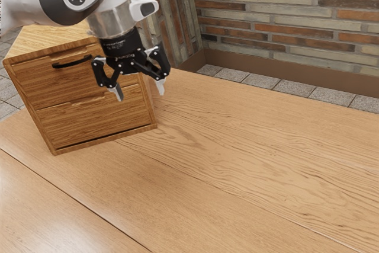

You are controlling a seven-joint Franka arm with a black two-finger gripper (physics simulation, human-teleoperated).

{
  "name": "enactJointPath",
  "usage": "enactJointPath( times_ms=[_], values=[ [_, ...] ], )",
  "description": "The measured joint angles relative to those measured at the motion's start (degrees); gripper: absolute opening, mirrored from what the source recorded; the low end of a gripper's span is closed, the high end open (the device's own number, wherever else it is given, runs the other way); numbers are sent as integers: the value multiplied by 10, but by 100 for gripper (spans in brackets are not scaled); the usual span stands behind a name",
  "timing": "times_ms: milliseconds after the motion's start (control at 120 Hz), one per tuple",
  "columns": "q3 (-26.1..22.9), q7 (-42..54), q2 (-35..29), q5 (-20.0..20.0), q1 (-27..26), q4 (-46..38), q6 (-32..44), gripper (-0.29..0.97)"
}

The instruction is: Pull the drawer handle with one arm to open the drawer

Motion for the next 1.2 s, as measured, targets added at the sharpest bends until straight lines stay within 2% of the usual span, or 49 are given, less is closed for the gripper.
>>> enactJointPath(
  times_ms=[58, 125, 242, 367, 483, 625, 733, 800, 892, 1008, 1083, 1200],
  values=[
    [52, 0, -23, 21, -74, -32, 16, 68],
    [72, 0, -29, 36, -109, -39, 27, 68],
    [80, 5, -34, 48, -112, -25, 37, 68],
    [64, 38, -69, 65, -90, 71, 28, 68],
    [56, 141, -76, 50, -71, 81, 35, 68],
    [82, 255, -75, -5, -76, 83, -22, 68],
    [82, 325, -75, -35, -61, 80, -63, 68],
    [82, 363, -85, -52, -56, 54, -81, 68],
    [80, 409, -158, -56, -78, -22, -90, 68],
    [39, 459, -248, -2, -102, -102, -84, 68],
    [30, 503, -298, 22, -104, -148, -69, 68],
    [27, 568, -323, 43, -104, -180, -53, 68]
  ],
)
